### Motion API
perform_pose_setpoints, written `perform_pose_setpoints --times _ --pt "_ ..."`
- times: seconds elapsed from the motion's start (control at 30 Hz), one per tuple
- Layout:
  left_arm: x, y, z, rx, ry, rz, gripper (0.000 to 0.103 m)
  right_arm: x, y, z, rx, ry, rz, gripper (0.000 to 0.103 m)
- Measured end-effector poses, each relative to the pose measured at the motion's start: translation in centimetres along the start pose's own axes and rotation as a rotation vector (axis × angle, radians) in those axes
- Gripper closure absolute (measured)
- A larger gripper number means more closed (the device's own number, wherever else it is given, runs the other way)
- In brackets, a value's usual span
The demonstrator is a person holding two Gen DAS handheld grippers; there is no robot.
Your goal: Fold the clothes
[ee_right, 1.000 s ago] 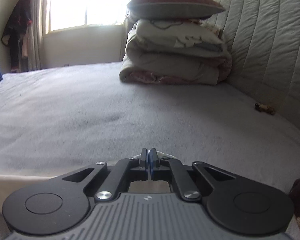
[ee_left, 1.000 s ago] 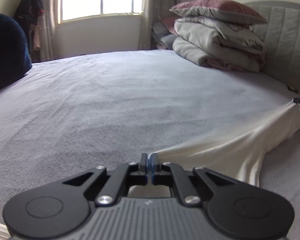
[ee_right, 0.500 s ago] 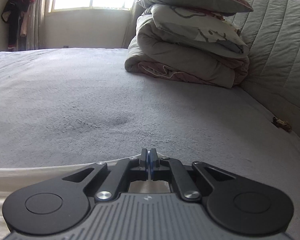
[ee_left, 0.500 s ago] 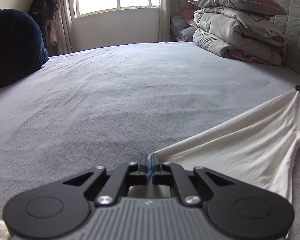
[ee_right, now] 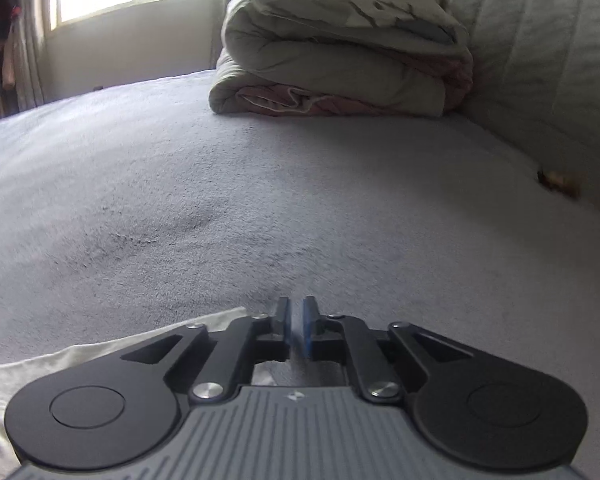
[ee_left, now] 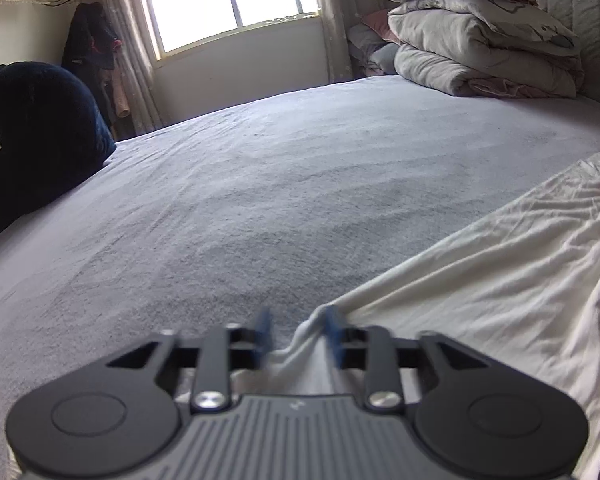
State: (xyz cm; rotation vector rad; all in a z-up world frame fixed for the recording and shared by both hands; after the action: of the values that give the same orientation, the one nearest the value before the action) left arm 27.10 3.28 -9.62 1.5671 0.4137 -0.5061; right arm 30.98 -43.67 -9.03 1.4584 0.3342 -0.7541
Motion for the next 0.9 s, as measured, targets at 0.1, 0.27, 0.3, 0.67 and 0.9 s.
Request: perform_pose_setpoints --times 0.1,0.27,0.3,0.67,0.9 --pt "-1.3 0.5 -0.4 -0.038 -0.025 -0.004 0.041 -1.6 -1.0 1.7 0.098 0.074 -0.047 0.084" --pt "-4.9 1.1 0.7 -0.024 -0.066 -0.001 0.041 -4.2 -2.7 2.6 0.220 0.191 -0.087 0.080" --pt "-5.8 1.1 1.1 -0.028 -0.094 -0.001 0.041 -4.6 -3.0 2.5 0.251 0.222 -0.095 0.080" --pt "-10.3 -2.8 10.1 0.192 -0.369 -0.041 0.051 -6.0 -4.9 -0.1 0.390 0.336 -0.146 0.080" --pt "-8.4 -4.2 12.5 0.236 -0.396 -0.084 0.067 -5.1 -5.9 -0.2 0.454 0.348 -0.110 0.080"
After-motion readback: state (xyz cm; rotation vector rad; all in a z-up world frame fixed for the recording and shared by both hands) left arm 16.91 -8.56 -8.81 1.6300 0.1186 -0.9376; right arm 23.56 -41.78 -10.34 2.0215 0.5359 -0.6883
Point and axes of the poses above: each gripper's, at about its wrist camera, not at the fingertips, and x roughly the way its jaws point, z to its right, y to its top, the point moved 4 cm from there along x, roughly the way its jaws point, and after that the axes turned 12 degrees about -x, right-handed, at the moved point
